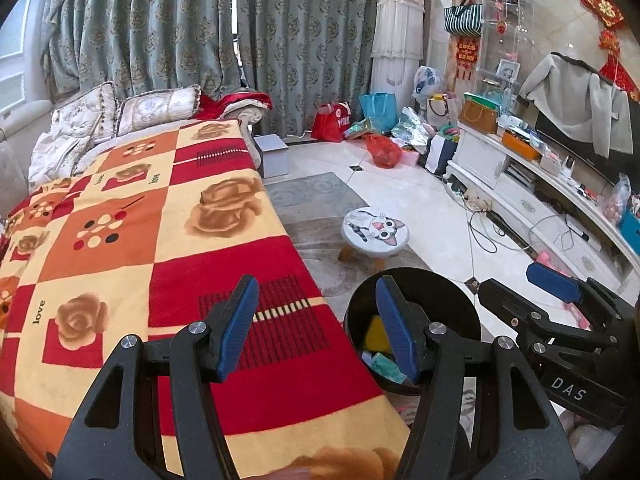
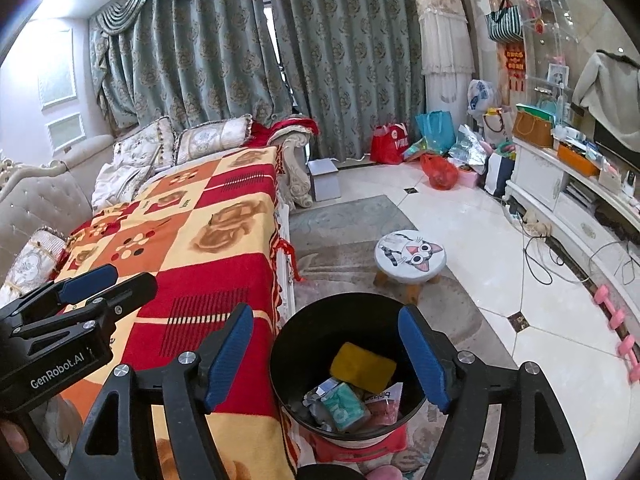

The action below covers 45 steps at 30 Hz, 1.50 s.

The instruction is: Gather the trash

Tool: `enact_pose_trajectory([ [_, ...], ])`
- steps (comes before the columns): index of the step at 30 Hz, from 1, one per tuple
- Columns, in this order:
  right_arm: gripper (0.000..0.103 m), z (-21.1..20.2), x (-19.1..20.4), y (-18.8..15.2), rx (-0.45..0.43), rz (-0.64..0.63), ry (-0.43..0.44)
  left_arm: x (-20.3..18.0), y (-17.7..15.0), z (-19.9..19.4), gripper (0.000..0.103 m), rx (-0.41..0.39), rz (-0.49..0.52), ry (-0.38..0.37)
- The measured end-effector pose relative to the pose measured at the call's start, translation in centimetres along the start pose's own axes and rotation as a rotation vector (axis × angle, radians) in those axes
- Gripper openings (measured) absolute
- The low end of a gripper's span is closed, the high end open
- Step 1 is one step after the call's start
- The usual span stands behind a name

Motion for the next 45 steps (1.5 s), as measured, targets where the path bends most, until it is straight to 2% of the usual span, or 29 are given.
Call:
enact_pose_trajectory([
  [45, 0.077, 0.6, -0.2, -1.0, 0.027, 0.0, 0.001, -0.6, -0.2, 0.1, 0.06, 0.01, -0.005, -0.007],
])
Point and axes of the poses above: each gripper's, at about its wrist camera, not at the fingertips, and z roughly the way its jaws point, x to its left, y to its top, the point moved 2 cm from there along z, roughly the way its jaws point, and after that the axes turned 11 degrees about -x, right-handed, at the moved point
